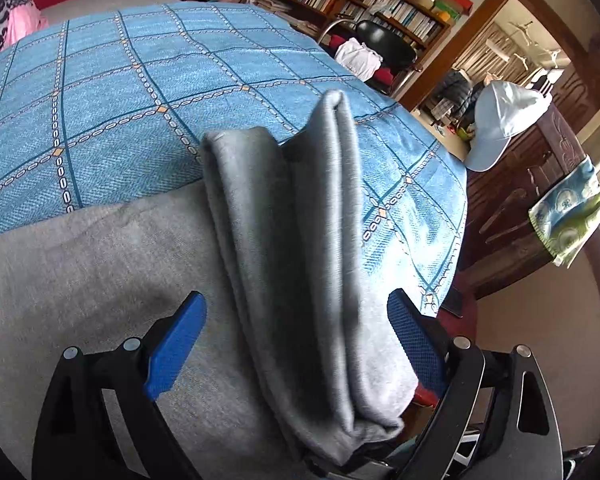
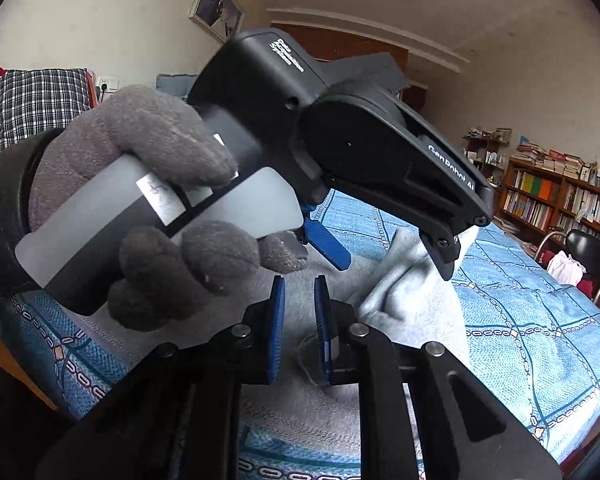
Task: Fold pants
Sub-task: 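Fold the lifted edge over with the right gripper while the left gripper grasps the fabric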
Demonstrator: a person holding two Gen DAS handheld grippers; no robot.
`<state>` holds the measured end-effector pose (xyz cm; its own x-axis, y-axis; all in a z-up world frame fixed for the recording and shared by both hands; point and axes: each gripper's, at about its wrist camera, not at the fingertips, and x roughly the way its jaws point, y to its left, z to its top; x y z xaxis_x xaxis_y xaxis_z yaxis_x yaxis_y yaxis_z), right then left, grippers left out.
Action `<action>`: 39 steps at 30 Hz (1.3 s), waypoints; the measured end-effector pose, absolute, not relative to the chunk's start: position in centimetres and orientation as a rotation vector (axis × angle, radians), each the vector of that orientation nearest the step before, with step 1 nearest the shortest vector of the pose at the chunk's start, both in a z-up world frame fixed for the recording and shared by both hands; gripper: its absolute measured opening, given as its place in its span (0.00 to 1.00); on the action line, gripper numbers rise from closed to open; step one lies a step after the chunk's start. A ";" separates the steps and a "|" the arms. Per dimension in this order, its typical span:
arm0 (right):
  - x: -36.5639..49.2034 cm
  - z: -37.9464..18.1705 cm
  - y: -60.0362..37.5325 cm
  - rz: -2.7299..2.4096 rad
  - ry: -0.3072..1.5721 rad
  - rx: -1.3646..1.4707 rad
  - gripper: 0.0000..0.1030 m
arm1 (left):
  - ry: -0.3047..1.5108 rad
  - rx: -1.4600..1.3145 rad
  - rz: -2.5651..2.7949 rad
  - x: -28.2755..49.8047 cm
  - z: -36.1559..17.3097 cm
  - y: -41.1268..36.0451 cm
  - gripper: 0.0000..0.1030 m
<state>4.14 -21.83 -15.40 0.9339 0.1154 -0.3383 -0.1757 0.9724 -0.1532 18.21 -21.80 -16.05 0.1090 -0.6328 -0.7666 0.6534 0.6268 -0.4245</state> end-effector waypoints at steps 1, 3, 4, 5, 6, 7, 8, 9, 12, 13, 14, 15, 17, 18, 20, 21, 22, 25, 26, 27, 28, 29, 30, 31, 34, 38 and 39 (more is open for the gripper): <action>4.2 -15.5 -21.8 0.153 0.343 -0.174 0.15 | 1.127 0.012 -0.938 18.6 -16.5 -21.7 0.87; 3.9 -15.7 -22.1 0.153 0.354 -0.145 0.15 | 1.154 -0.016 -0.939 19.3 -17.3 -21.5 0.87; 3.8 -15.7 -22.6 0.154 0.356 -0.126 0.15 | 1.160 -0.027 -0.941 19.4 -17.6 -21.5 0.87; 3.5 -15.6 -23.1 0.162 0.354 -0.102 0.15 | 1.161 -0.032 -0.942 19.6 -17.8 -21.5 0.88; 3.0 -15.5 -23.7 0.166 0.344 -0.076 0.17 | 1.159 -0.035 -0.942 19.6 -17.9 -21.4 0.88; 2.5 -15.3 -24.4 0.161 0.329 -0.055 0.24 | 1.159 -0.038 -0.943 19.7 -18.0 -21.4 0.88; 1.9 -15.1 -25.0 0.146 0.313 -0.039 0.39 | 1.159 -0.041 -0.944 19.7 -18.0 -21.4 0.88; 1.4 -14.8 -25.3 0.123 0.298 -0.032 0.48 | 1.159 -0.042 -0.946 19.8 -18.1 -21.4 0.88; 1.0 -15.0 -26.8 0.050 0.299 -0.039 0.61 | 1.162 -0.049 -0.949 19.8 -18.0 -21.3 0.88; 1.3 -15.3 -27.2 0.029 0.315 -0.046 0.61 | 1.163 -0.051 -0.949 19.9 -18.0 -21.2 0.88; 1.4 -15.6 -27.5 0.014 0.326 -0.045 0.61 | 1.163 -0.051 -0.947 19.8 -18.0 -21.2 0.88; 1.5 -15.8 -27.8 0.013 0.337 -0.041 0.61 | 1.163 -0.050 -0.946 19.8 -18.0 -21.2 0.88; 1.7 -16.1 -27.8 0.037 0.353 -0.056 0.61 | 1.163 -0.044 -0.944 19.8 -17.9 -21.2 0.88; 1.5 -16.1 -28.1 0.063 0.355 -0.074 0.61 | 1.163 -0.041 -0.943 19.7 -17.9 -21.1 0.88; 1.2 -16.2 -27.3 0.114 0.350 -0.130 0.68 | 1.167 -0.043 -0.945 19.8 -17.8 -21.2 0.88; 1.3 -16.3 -26.8 0.125 0.344 -0.162 0.71 | 1.171 -0.047 -0.948 19.9 -17.8 -21.2 0.88; 1.5 -16.7 -26.1 0.121 0.342 -0.196 0.72 | 1.174 -0.052 -0.953 19.9 -17.8 -21.4 0.88; 2.7 -17.5 -25.2 0.071 0.346 -0.261 0.72 | 1.182 -0.057 -0.965 20.0 -17.8 -21.5 0.88; 3.1 -17.9 -25.1 0.059 0.353 -0.264 0.70 | 1.183 -0.055 -0.973 20.0 -17.8 -21.6 0.88; 3.5 -18.0 -25.3 0.059 0.357 -0.253 0.67 | 1.184 -0.051 -0.980 19.9 -17.8 -21.7 0.88; 3.8 -18.0 -25.6 0.068 0.360 -0.236 0.58 | 1.184 -0.044 -0.986 19.8 -17.7 -21.8 0.88; 4.3 -17.8 -25.9 0.074 0.361 -0.223 0.48 | 1.185 -0.038 -0.994 19.7 -17.7 -22.0 0.88; 4.4 -17.6 -26.0 0.073 0.358 -0.214 0.43 | 1.187 -0.034 -1.004 19.7 -17.7 -22.2 0.88; 4.8 -17.0 -26.1 0.072 0.357 -0.209 0.33 | 1.190 -0.033 -1.015 19.7 -17.7 -22.3 0.88; 5.2 -16.5 -26.5 0.054 0.352 -0.191 0.21 | 1.204 -0.042 -1.037 19.7 -17.8 -23.0 0.88; 4.9 -15.7 -26.2 0.073 0.336 -0.189 0.20 | 1.215 -0.070 -1.039 19.7 -17.8 -23.3 0.88; 4.8 -15.5 -26.0 0.080 0.329 -0.193 0.20 | 1.214 -0.080 -1.035 19.8 -17.7 -23.2 0.84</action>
<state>4.79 -26.02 -15.46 0.9433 0.0462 -0.3288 -0.1089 0.9785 -0.1751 19.77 -23.21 -17.73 -0.0239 -0.6866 -0.7266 0.6085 0.5667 -0.5555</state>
